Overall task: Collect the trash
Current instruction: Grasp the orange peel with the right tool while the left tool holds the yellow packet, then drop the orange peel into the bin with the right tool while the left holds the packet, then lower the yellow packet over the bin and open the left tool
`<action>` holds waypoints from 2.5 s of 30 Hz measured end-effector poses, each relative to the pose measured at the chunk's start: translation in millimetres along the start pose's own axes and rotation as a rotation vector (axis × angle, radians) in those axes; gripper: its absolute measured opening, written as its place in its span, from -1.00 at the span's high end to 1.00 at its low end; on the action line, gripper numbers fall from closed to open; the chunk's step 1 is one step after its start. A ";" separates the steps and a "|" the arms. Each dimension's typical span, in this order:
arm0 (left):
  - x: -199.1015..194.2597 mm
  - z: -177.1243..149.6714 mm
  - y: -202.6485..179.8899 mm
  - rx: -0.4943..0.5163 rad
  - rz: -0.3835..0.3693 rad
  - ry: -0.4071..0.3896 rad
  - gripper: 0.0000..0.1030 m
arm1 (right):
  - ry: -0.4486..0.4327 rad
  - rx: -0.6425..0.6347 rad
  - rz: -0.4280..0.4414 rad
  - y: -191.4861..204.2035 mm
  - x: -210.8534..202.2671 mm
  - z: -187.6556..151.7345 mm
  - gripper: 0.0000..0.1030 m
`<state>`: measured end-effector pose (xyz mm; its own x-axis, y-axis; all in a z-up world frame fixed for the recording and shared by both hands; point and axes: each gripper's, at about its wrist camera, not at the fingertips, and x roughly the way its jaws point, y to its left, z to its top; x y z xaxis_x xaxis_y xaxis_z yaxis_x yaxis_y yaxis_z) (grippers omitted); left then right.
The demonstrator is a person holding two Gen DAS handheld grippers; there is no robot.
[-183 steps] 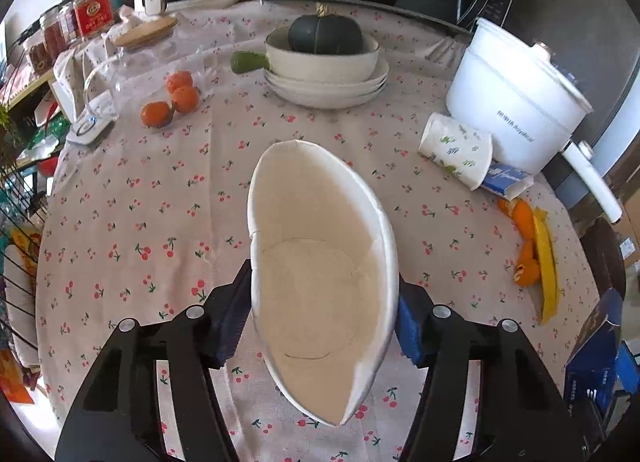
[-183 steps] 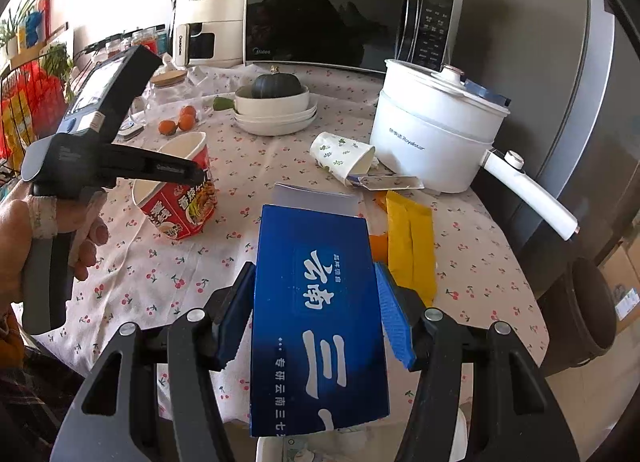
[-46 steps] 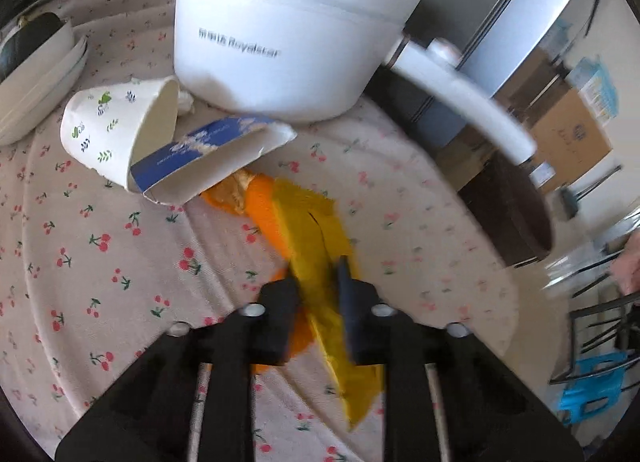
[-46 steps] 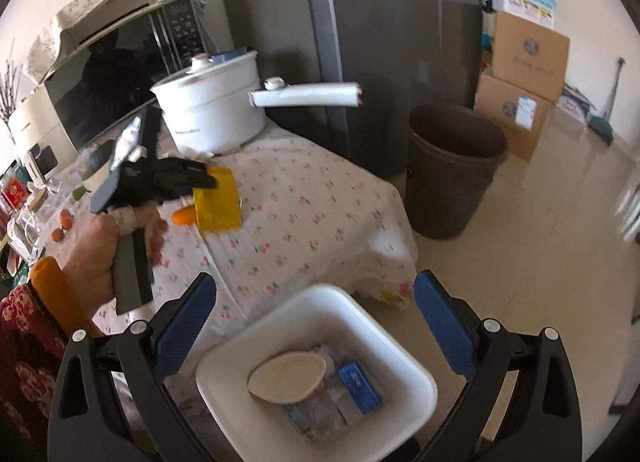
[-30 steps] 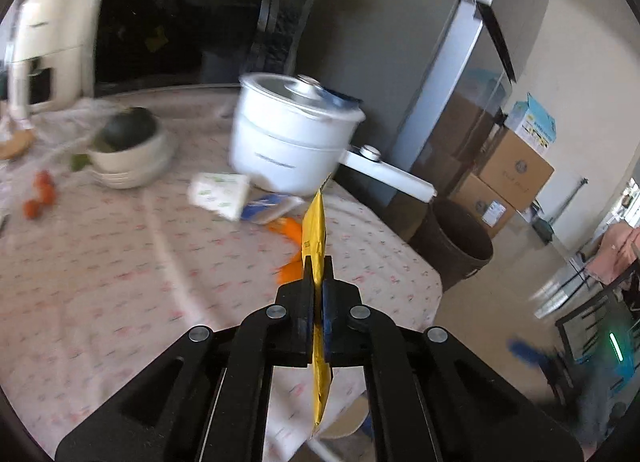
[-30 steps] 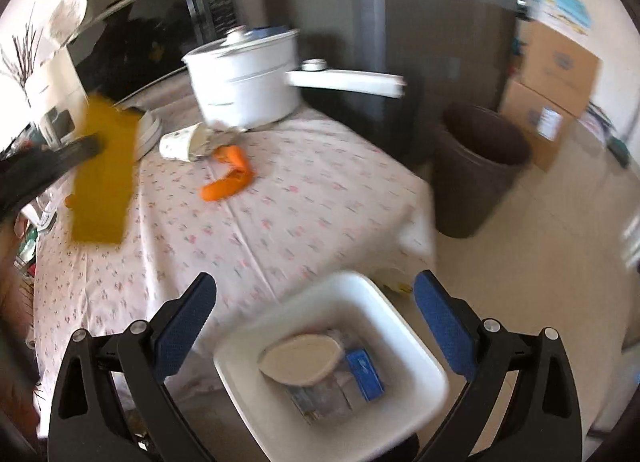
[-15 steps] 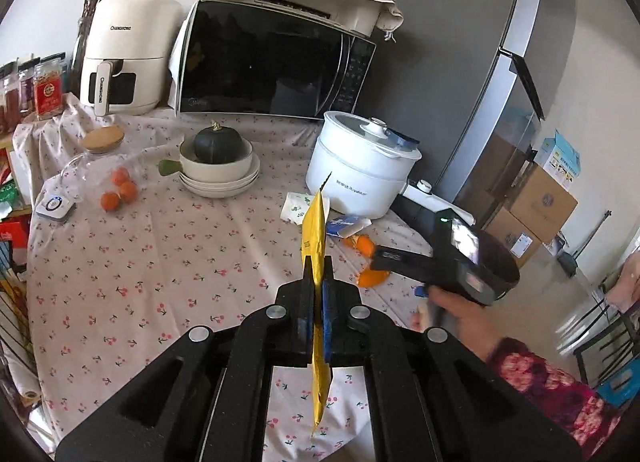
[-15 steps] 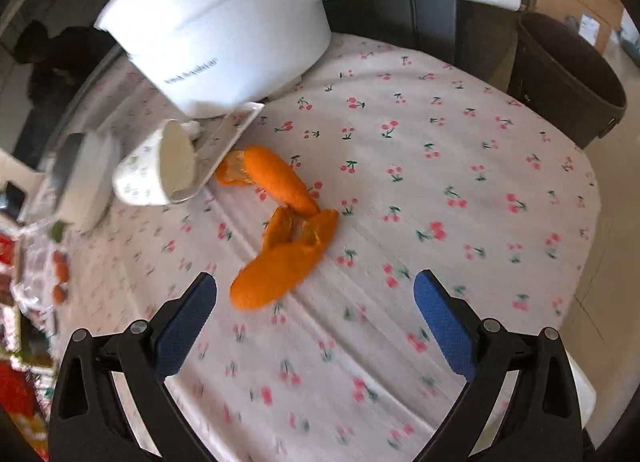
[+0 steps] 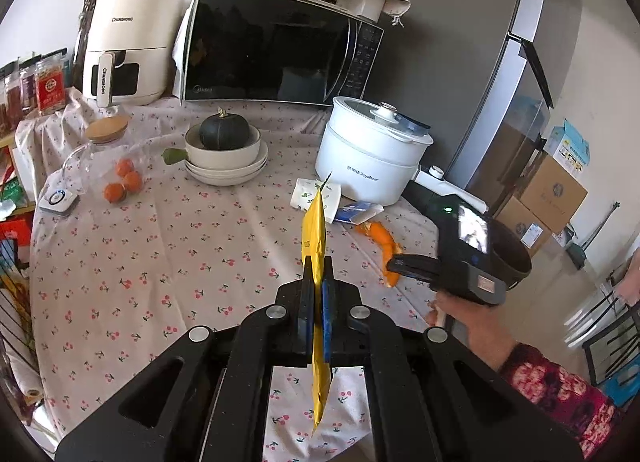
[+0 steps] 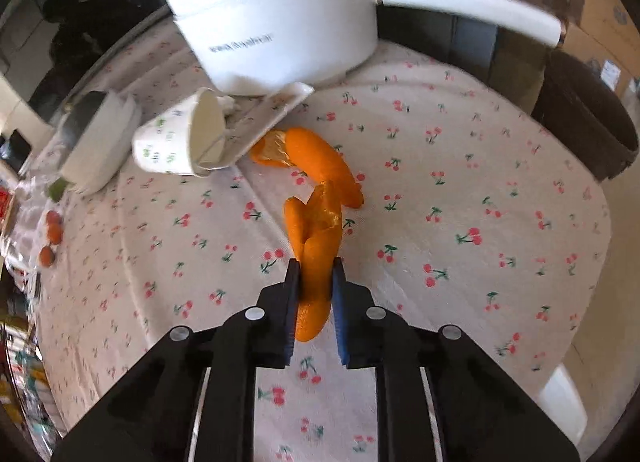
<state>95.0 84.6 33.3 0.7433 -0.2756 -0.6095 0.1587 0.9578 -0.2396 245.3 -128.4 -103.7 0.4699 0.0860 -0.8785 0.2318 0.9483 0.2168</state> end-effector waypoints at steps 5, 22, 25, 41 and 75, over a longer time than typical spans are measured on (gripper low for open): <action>-6.6 1.1 -3.5 -0.018 -0.023 -0.013 0.96 | -0.063 -0.070 -0.020 -4.7 -36.6 -7.8 0.70; -24.7 -7.2 -43.0 0.039 -0.082 -0.055 0.96 | -0.198 -0.157 -0.130 -64.1 -131.5 -55.9 0.70; -24.3 -9.5 -46.8 0.049 -0.086 -0.054 0.96 | -0.212 -0.169 -0.155 -72.7 -139.0 -66.3 0.70; -19.5 -20.1 -67.6 0.112 -0.114 -0.032 0.96 | -0.145 -0.166 -0.163 -119.9 -151.3 -136.6 0.69; 2.4 -58.7 -172.3 0.252 -0.352 0.082 0.95 | -0.285 0.044 -0.308 -227.9 -208.2 -190.9 -0.58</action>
<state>31.4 -85.9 28.7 0.5629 -0.5848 -0.5841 0.5542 0.7913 -0.2582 -67.9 -304.1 -51.5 0.5880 -0.2937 -0.7537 0.4321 0.9017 -0.0143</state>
